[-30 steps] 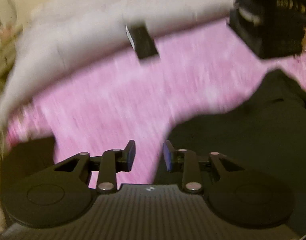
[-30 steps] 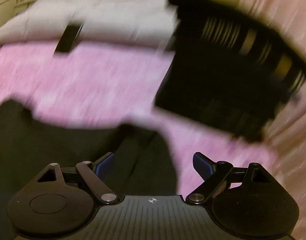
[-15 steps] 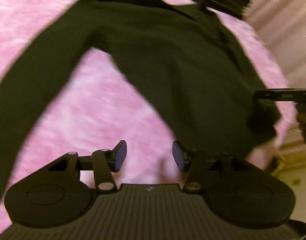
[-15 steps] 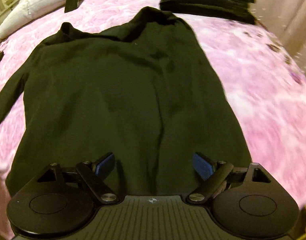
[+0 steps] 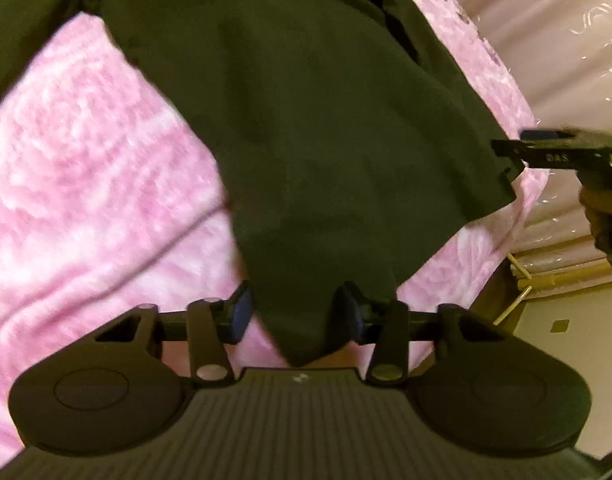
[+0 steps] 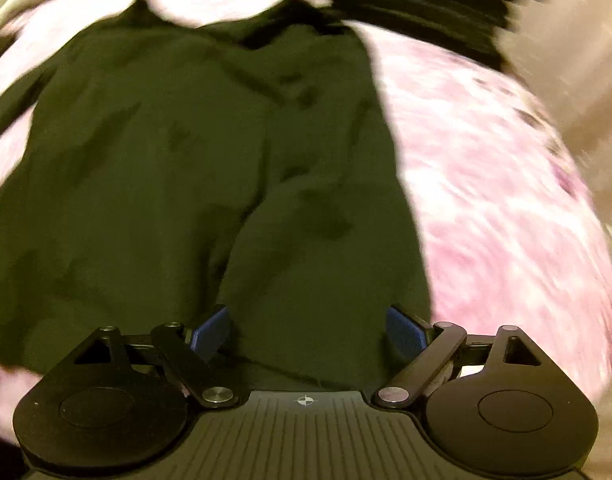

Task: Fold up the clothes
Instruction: 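Lay the shirt flat on the bedspread with both grippers, then release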

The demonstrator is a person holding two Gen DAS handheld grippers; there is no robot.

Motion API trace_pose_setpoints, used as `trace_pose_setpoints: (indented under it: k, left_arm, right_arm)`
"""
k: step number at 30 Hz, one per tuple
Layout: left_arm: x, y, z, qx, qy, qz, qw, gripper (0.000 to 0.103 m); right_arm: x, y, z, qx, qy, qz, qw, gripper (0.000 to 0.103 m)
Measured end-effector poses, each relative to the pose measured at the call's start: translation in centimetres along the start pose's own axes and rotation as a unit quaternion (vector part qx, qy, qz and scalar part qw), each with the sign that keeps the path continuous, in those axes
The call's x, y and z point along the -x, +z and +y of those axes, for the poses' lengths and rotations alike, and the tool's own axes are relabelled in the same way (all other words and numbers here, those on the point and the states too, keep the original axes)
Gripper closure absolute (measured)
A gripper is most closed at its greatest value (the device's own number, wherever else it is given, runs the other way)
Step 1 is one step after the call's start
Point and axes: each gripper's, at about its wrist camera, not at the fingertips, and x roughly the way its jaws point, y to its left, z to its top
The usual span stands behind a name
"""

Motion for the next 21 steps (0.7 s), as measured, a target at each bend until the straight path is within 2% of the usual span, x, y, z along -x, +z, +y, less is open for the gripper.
trace_pose_setpoints:
  k: [1, 2, 3, 4, 6, 7, 10, 12, 13, 14, 16, 17, 18, 21]
  left_arm:
    - [-0.4, -0.1, -0.4, 0.0, 0.008, 0.0, 1.0, 0.068]
    - [-0.5, -0.2, -0.8, 0.001, 0.016, 0.0, 0.9999, 0.074]
    - [-0.6, -0.3, -1.1, 0.005, 0.025, 0.001, 0.9997, 0.081]
    - [-0.7, -0.3, -1.4, 0.011, 0.034, 0.003, 0.9994, 0.085]
    - [-0.6, -0.2, -2.0, 0.017, 0.053, 0.008, 0.9984, 0.091]
    - [-0.4, -0.2, -2.3, 0.02, 0.061, 0.009, 0.9979, 0.091]
    - [0.4, 0.1, -3.2, 0.026, 0.082, 0.007, 0.9963, 0.091]
    - [1.1, 0.3, -3.5, 0.032, 0.094, -0.001, 0.9951, 0.091]
    - [1.2, 0.3, -3.4, 0.041, 0.096, -0.004, 0.9945, 0.091]
    - [1.4, 0.2, -3.2, 0.05, 0.099, -0.007, 0.9938, 0.09]
    - [1.7, 0.1, -3.0, 0.068, 0.105, -0.013, 0.9921, 0.09]
    - [1.7, 0.0, -2.9, 0.076, 0.107, -0.013, 0.9913, 0.09]
    - [1.7, -0.2, -2.7, 0.083, 0.107, -0.016, 0.9907, 0.089]
    - [1.4, -0.6, -2.4, 0.103, 0.098, -0.019, 0.9897, 0.086]
  right_arm:
    - [-0.7, 0.0, 0.0, 0.023, 0.013, 0.002, 1.0, 0.017]
    - [-1.2, 0.1, -0.3, 0.035, 0.029, 0.005, 0.999, 0.056]
    - [-1.5, 0.3, -0.9, 0.038, 0.048, 0.009, 0.998, 0.102]
    - [-1.4, 0.5, -1.8, 0.03, 0.061, 0.008, 0.998, 0.102]
    - [0.3, 1.3, -5.5, -0.032, 0.077, -0.015, 0.996, 0.103]
    - [1.4, 1.9, -7.9, -0.059, 0.067, -0.036, 0.995, 0.103]
    - [4.9, 3.8, -15.9, -0.123, -0.024, -0.114, 0.985, 0.103]
    - [6.8, 5.0, -21.3, -0.167, -0.098, -0.165, 0.967, 0.103]
    - [7.2, 5.3, -23.5, -0.19, -0.121, -0.178, 0.958, 0.103]
    - [7.3, 5.3, -24.6, -0.207, -0.119, -0.175, 0.955, 0.099]
    - [7.0, 4.5, -24.7, -0.216, -0.089, -0.16, 0.959, 0.062]
    - [6.7, 3.6, -23.1, -0.201, -0.067, -0.154, 0.965, 0.017]
    - [6.4, 2.7, -21.6, -0.187, -0.044, -0.148, 0.97, 0.011]
    - [5.0, -0.3, -14.4, -0.084, 0.045, -0.111, 0.989, 0.011]
